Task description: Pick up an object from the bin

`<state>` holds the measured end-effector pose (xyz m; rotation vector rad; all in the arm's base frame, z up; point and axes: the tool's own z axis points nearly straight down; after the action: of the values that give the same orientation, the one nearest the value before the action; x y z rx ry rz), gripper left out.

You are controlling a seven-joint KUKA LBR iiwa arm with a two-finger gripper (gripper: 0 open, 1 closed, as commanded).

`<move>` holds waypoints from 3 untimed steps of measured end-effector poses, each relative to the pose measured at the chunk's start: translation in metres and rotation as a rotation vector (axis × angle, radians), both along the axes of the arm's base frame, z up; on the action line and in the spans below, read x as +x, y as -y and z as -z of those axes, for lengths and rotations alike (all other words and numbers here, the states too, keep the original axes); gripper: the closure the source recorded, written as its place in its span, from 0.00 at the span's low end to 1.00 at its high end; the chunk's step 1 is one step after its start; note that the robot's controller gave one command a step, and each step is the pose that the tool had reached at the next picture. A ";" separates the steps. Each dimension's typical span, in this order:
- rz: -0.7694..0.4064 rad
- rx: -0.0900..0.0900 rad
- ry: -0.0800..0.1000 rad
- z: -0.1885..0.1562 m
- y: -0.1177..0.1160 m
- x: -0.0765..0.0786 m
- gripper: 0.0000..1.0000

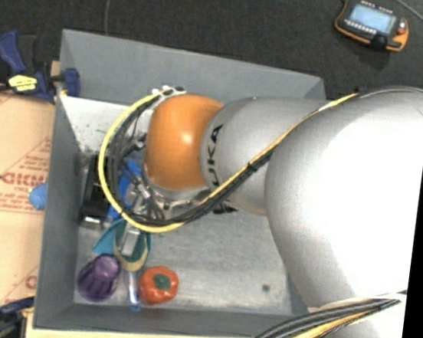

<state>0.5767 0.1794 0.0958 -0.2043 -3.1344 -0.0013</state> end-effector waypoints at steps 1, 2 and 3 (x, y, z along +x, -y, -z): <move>-0.009 0.008 0.024 -0.063 -0.002 -0.039 0.00; 0.038 0.006 0.000 0.016 0.030 -0.004 0.00; 0.293 0.015 0.029 -0.056 0.077 -0.025 1.00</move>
Offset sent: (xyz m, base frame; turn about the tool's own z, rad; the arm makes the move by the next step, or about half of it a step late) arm -0.0050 -0.0311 -0.0185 0.0359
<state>0.5517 0.1025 0.1520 -0.6653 -3.0982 -0.0279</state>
